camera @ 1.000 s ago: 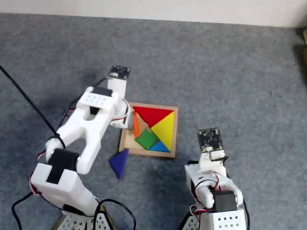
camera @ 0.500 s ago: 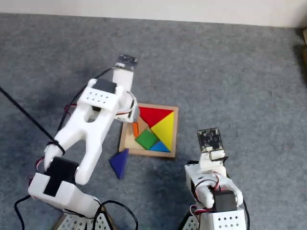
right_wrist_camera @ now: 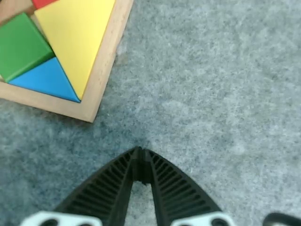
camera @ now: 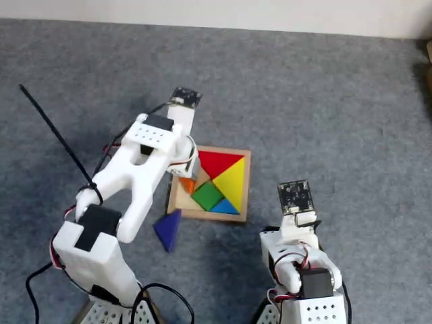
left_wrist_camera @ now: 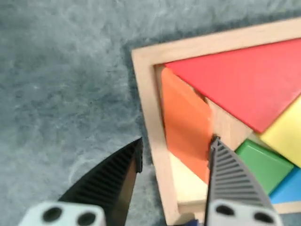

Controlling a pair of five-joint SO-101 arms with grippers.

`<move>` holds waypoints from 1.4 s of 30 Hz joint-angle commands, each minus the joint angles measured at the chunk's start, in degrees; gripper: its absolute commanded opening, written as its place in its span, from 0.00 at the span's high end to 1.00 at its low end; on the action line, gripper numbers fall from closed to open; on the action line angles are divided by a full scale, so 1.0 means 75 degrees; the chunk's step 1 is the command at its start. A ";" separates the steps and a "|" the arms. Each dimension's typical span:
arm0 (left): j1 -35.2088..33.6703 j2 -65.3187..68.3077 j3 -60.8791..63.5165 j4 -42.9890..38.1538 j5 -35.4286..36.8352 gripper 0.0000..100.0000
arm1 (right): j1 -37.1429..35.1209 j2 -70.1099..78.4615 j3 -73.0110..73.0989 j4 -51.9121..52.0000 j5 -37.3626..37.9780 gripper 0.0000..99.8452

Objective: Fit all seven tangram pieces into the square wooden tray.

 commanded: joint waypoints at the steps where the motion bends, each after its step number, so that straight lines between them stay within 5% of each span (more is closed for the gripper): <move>1: 0.0393 -0.0064 -0.0193 -0.0117 -0.0012 0.77 | 0.0088 -0.0100 0.0873 0.0053 -0.0023 0.99; 21: 0.0217 -0.3042 -0.0533 0.1629 -0.0059 0.77 | 0.0088 -0.0100 0.0873 0.0053 -0.0023 0.99; 28: 0.0510 -0.3698 0.1119 0.1711 -0.0375 0.77 | 0.0088 -0.0100 0.0873 0.0053 -0.0023 0.99; 42: 0.0744 -0.2632 0.3182 -0.1149 -0.0387 0.77 | 0.0088 -0.0100 0.0873 0.0053 -0.0023 0.99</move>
